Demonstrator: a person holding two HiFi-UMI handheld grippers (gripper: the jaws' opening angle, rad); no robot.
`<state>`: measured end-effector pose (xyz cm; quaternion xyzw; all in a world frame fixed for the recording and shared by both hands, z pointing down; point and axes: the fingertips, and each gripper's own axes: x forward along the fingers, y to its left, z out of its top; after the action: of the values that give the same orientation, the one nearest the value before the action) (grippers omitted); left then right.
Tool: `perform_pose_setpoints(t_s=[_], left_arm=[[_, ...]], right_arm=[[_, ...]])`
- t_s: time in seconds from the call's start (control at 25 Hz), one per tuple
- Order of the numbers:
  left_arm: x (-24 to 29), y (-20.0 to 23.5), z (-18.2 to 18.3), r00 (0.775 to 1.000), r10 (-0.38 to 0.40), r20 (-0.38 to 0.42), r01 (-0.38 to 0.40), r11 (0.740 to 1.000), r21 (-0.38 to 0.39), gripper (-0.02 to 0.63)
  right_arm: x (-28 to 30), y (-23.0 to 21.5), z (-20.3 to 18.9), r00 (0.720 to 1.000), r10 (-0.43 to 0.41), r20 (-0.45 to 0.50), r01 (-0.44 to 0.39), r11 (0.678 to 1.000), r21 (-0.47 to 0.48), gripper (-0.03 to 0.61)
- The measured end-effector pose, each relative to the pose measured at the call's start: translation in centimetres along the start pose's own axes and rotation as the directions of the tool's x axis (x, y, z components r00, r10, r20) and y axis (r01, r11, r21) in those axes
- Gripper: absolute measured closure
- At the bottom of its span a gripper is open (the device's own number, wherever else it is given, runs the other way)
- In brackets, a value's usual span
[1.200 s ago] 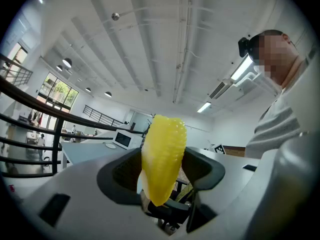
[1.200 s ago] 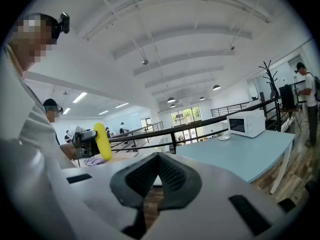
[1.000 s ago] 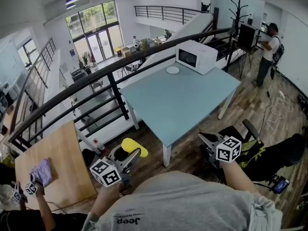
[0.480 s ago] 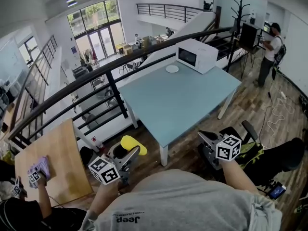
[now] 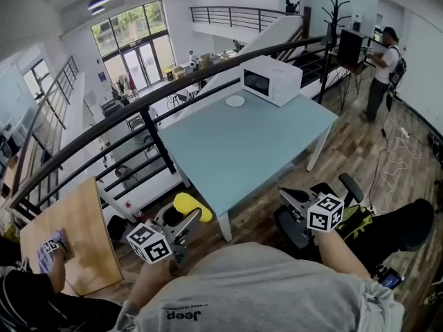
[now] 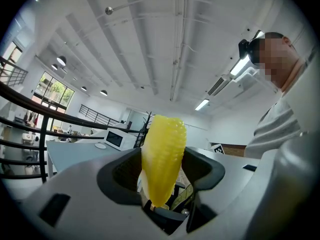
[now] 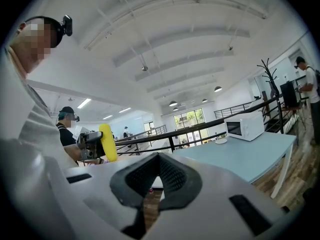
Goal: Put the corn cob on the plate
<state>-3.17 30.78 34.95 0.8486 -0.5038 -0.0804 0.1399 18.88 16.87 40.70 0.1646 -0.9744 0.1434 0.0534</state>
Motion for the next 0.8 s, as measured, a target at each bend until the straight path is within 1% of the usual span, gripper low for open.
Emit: perform_pose_setpoints(t_s=[0.24, 0.44, 0.6, 0.8], left_arm=[[4.6, -2.5, -1.4, 0.999, -0.034, -0.034, 0.034, 0.999, -0.006, 0.350], [6.8, -3.7, -2.0, 0.996, -0.058, -0.070, 0.058, 0.998, -0.001, 0.350], [7.5, -2.9, -2.4, 0.994, -0.068, -0.080, 0.067, 0.998, -0.015, 0.350], [8.3, 0.1, -2.6, 0.991, -0.100, -0.085, 0.097, 0.995, -0.039, 0.350]], right_arm=[[-2.5, -3.0, -0.6, 1.000, 0.002, 0.019, -0.003, 1.000, 0.021, 0.561], [-3.6, -4.8, -1.6, 1.000, -0.007, 0.026, 0.005, 0.998, 0.067, 0.561], [-3.0, -5.3, -2.5, 1.000, -0.008, 0.018, 0.007, 0.997, 0.082, 0.561], [-1.1, -6.0, -2.9, 0.999, -0.040, -0.007, 0.040, 0.995, 0.093, 0.561]])
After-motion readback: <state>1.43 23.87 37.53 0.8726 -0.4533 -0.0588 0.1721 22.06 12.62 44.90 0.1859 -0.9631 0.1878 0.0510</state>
